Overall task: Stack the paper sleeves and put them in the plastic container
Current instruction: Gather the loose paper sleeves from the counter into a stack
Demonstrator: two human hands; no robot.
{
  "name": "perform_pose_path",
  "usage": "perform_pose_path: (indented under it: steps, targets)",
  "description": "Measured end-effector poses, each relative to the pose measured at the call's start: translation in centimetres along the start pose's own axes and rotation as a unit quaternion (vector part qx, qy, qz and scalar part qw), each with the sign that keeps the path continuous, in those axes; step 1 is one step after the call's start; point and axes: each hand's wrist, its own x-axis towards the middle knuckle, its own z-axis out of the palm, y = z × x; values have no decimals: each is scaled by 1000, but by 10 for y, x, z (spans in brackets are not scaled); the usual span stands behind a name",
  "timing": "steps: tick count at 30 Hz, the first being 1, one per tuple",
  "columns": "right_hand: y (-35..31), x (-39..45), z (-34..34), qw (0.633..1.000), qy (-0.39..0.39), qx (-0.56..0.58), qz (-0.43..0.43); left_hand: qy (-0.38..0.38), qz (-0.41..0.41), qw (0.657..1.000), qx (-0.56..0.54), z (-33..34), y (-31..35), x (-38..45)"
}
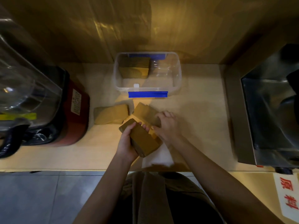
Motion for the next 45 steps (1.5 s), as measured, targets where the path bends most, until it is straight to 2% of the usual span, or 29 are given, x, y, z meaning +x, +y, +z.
perform_pose_path:
  steps: [8,15,20,23,26,31,33,42,45]
  targets:
    - [-16,10,21,998,19,-48,-32,36,11,999,-21,-19,13,-2]
    - [-23,22,13,987,-16,-152,-51,45,13,998,-35,-21,18,-2]
    - [-27,34,5,973,-70,-216,-53,18,17,1000,-17,-21,20,-2]
    - [-25,33,-14,990,-104,-95,-15,4,19,1000,-22,-19,23,-3]
    - [-28,17,-39,995,-81,62,16,-18,20,999,-23,-17,24,-3]
    - [-48,-28,-63,957,-7,290,5,-69,55,996,-20,-11,20,-4]
    - [-58,-44,-58,956,8,294,-11,-88,64,994,-6,-8,17,-8]
    - [-69,-73,-36,988,16,137,-68,-166,87,982,-22,-8,7,-12]
    - [-65,-76,-37,989,-25,119,-85,-150,90,985,3,-10,4,-13]
